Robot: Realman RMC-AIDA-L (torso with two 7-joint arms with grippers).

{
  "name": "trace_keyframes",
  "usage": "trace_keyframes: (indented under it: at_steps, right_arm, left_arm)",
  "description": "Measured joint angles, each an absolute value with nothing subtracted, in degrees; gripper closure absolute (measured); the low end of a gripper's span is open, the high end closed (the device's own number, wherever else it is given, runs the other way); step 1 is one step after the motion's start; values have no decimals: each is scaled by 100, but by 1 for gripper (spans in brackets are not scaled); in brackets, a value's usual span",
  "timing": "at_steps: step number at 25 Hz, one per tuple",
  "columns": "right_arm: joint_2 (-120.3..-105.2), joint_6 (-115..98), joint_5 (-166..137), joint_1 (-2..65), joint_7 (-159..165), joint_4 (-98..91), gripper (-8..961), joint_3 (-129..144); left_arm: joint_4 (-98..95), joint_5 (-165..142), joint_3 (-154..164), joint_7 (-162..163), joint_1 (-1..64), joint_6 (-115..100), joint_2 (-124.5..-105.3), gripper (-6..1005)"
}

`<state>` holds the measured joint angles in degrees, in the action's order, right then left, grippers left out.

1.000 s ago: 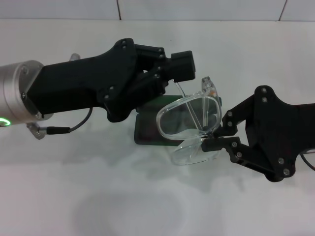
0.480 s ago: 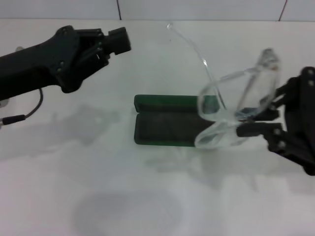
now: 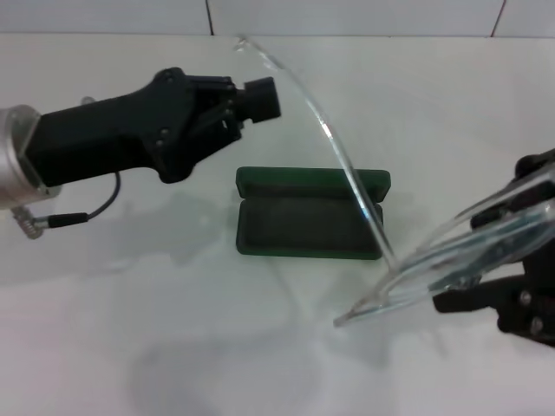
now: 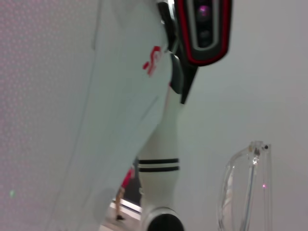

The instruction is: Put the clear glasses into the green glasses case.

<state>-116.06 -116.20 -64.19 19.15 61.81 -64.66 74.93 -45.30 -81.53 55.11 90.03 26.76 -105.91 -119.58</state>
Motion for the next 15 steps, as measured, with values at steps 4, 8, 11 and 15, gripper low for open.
trace_keyframes:
  at_steps: [4,8,11,15]
  right_arm:
    - [-11604,-11527,-6412,2024,6121,-6348,897,7657]
    - [-11603,-11409,-6436,2118,6051,-6086,897,7751]
    - [-11595,-11336,-6460,2165,5983,-5884,898,7769]
    - [-11581,-11298,-6469,2243,5916,-5631,898,7772]
  left_arm:
    - [-4472,-8027,5734,9006,2776,-10600,-11967,948]
    - [-4474,-7848,5966,9009,2824,-10625,-11967,948]
    - [-4498,-7781,6074,9015,2845,-10648,-11965,948]
    - [-4508,-7691,6170,9016,2846,-10651,-11958,948]
